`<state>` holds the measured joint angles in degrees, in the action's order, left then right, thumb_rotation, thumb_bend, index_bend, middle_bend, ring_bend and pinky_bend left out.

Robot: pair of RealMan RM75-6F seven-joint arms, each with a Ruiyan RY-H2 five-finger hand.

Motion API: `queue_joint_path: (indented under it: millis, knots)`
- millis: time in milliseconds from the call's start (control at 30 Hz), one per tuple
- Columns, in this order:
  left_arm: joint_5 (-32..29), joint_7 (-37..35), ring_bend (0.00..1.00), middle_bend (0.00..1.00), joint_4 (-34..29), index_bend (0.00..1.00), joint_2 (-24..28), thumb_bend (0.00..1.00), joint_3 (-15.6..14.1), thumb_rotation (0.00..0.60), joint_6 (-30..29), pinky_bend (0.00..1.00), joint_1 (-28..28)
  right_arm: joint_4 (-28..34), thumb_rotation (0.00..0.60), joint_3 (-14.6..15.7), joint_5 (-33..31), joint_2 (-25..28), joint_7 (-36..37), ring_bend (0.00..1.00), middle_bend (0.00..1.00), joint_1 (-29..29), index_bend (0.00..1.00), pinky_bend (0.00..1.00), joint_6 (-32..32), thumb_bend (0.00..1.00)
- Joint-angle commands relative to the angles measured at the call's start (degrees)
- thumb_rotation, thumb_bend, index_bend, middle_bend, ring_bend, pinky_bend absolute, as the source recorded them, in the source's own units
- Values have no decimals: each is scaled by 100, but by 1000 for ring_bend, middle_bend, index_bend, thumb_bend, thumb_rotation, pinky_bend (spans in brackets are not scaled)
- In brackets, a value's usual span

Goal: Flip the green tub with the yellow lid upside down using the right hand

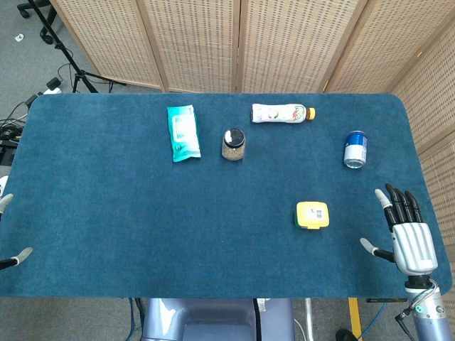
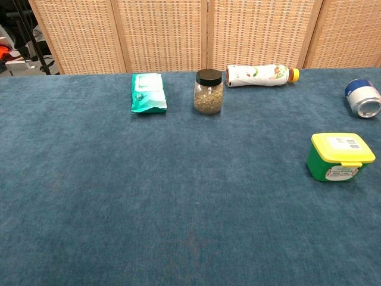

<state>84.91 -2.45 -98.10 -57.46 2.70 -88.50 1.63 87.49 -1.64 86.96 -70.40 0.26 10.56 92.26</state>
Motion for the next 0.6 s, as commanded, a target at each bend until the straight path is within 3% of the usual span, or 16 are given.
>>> queue_joint_path:
  millis: [33, 333, 600]
  knots:
    - [11, 4, 0, 0, -1, 0, -1, 0, -4, 600, -13, 0, -8, 36, 600, -16, -19, 34, -13, 0, 0, -21, 0, 0, -77, 0]
    - [-37, -13, 0, 0, 4, 0, 2, 0, 12, 600, 41, 0, 10, 214, 600, 69, 143, 190, 226, 0, 0, 131, 0, 0, -557, 0]
    - [-107, 32, 0, 0, 8, 0, -7, 0, 32, 600, 143, 0, 56, 928, 600, 63, 233, 710, 79, 0, 0, 1068, 0, 0, -2238, 0]
